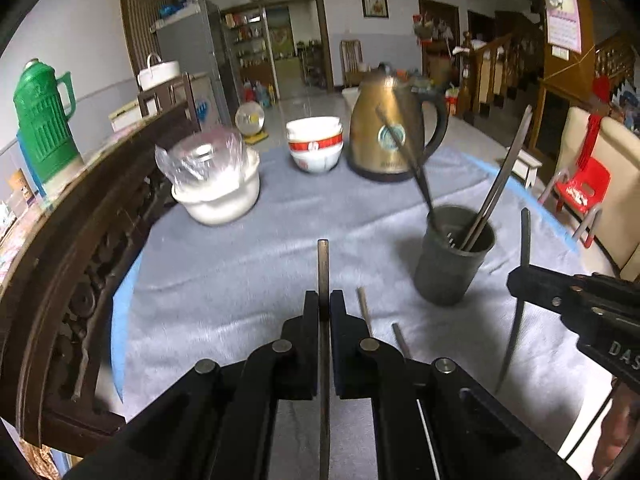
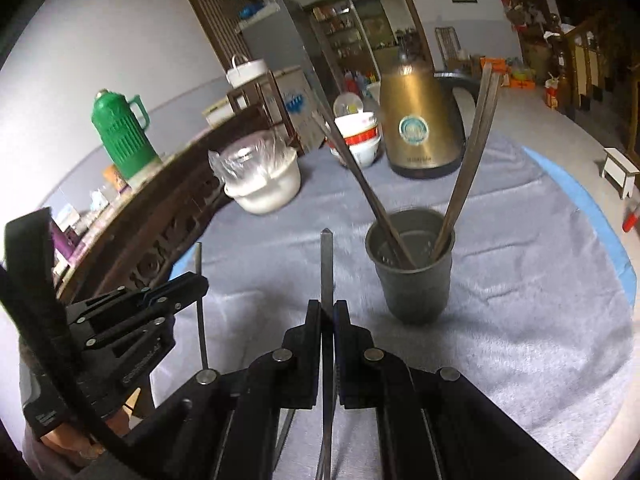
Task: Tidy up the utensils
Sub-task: 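Lift both held chopsticks up toward the grey cup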
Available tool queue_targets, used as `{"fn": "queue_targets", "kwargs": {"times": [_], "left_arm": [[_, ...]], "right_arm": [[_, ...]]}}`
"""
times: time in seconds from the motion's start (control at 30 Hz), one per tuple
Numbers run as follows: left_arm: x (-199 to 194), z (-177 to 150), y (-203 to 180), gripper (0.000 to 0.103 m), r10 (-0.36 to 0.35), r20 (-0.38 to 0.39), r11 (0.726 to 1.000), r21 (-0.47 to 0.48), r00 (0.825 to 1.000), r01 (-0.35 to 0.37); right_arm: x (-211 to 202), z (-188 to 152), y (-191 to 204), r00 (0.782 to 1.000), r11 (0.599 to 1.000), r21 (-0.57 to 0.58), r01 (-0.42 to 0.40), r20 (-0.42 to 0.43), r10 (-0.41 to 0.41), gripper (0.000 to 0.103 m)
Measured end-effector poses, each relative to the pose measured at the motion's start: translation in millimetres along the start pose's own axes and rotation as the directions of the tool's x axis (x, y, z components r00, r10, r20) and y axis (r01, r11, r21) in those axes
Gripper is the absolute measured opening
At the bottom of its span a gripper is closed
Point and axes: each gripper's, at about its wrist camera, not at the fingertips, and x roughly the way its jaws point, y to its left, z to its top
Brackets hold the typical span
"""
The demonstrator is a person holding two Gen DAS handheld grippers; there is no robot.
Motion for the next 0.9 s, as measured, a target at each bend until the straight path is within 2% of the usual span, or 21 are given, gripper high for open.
{"fn": "queue_targets", "kwargs": {"times": [0.37,0.9], "left_arm": [[-32.2,10.8,-10.4,0.005,0.005,0.075,1.000,0.003,0.997,-0.006],[-56.3,22.1,-25.1,0.005,0.035,0.141,0.998,0.039,0.989,-0.041]], "right_arm": [[-28.8,8.8,-2.6,0.994,0.999,0.024,-0.021,0.110,0.018,0.007],[-47.1,19.9,-4.8,0.985,0.999,0.019,-0.032,0.170,0.029,0.007]]}}
